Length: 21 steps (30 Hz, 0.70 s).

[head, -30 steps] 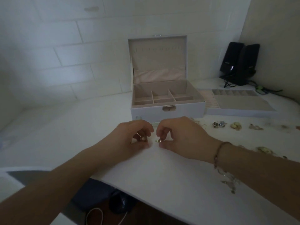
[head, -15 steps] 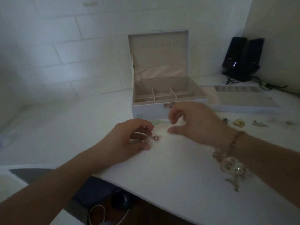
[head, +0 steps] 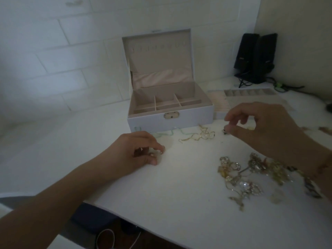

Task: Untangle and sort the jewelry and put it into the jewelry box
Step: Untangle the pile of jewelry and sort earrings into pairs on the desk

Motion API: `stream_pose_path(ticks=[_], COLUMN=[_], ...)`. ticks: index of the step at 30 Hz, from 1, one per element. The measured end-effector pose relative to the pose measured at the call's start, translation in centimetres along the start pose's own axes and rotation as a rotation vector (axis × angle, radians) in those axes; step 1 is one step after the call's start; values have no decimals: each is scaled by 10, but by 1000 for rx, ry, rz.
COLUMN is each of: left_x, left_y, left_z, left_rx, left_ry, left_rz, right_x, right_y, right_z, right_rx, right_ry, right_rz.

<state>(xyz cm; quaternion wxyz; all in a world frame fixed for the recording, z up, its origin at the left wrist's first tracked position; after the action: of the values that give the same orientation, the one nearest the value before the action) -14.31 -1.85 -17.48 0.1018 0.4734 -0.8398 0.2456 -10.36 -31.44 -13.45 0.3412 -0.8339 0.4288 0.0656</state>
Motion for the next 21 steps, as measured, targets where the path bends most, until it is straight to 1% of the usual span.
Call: stream_pose_path(ticks=[3, 7, 9, 12, 16, 18, 21], left_x=[3, 4, 4, 7, 35, 55, 73], left_y=[-1, -1, -1, -3, -17, -29, -49], left_z=[-1, -3, -4, -8, -8, -1, 15], left_rx=[-17, -4, 9, 90, 217, 213, 185], left_ry=[-7, -50, -64, -51, -41, -30, -17], left_rz=[18, 36, 42, 55, 122, 173, 203], right_x=[-6, -4, -2, -3, -5, -1, 7], right_y=[2, 7, 9, 12, 17, 18, 15], right_z=[-4, -7, -8, -1, 13, 16, 12], right_rx=[-123, -431, -525, -590, -631, -651, -615], right_ry=[1, 15, 3, -67, -8, 32, 6], right_rz=[-109, -233, -270, -277, -339, -322, -272])
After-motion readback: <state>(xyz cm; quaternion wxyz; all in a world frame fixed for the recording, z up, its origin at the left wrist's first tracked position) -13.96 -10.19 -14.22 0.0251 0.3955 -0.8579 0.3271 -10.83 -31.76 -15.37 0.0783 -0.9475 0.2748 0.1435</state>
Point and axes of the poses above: each hand's wrist, its own y-axis away from the middle knuckle, its own z-axis out of the palm, x = y × z, the point moved 3 cm from there along -y, towards the middle knuckle, and after that the axes turned 1 degree about -y, right-handed, at the moved point
